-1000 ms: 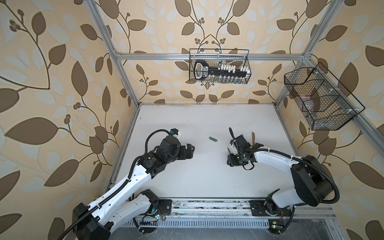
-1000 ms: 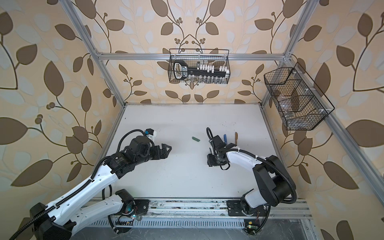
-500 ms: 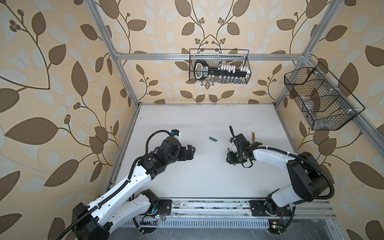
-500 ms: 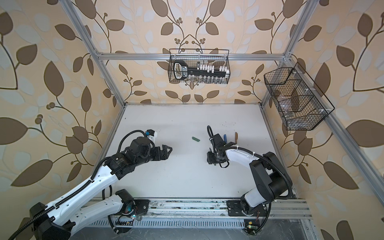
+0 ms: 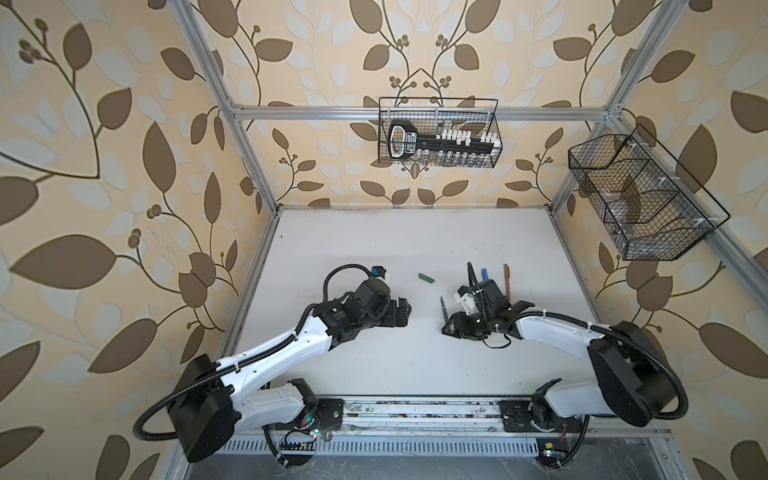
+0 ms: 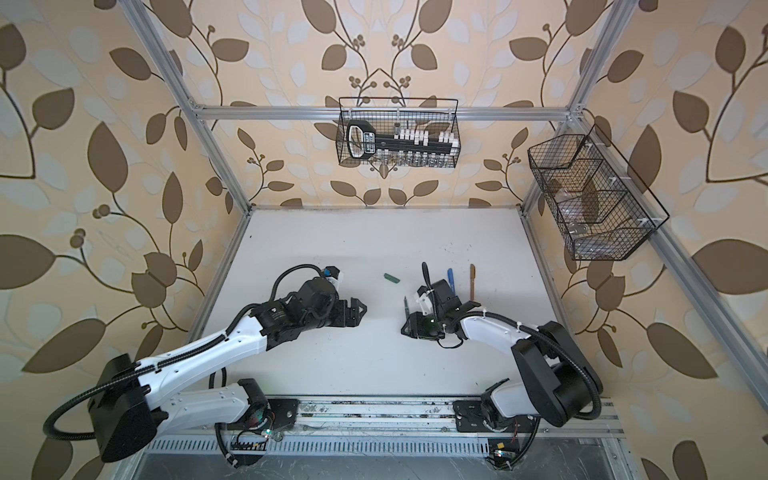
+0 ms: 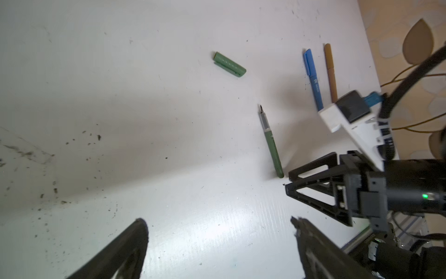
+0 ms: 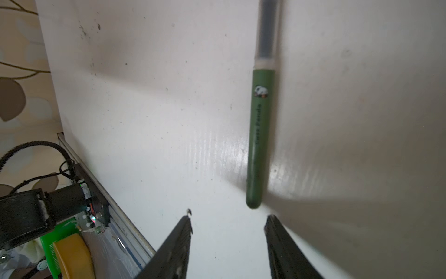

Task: Insert the pens into the pen caps
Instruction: 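Grasp the green pen with the left gripper while the right gripper draws back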

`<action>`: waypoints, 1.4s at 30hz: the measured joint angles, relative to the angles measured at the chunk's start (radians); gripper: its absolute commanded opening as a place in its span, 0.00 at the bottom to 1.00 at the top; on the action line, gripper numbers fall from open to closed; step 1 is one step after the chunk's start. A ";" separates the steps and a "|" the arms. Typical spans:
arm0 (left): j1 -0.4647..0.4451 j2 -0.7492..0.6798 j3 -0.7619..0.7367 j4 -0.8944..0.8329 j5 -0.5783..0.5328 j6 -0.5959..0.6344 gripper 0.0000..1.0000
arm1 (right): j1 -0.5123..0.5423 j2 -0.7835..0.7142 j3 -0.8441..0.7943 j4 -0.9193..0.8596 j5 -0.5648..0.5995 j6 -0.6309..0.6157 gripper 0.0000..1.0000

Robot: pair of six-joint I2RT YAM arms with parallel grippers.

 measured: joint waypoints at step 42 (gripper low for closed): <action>-0.139 0.814 0.635 -0.236 0.000 0.016 0.26 | -0.217 -0.370 -0.058 -0.214 0.050 -0.065 0.46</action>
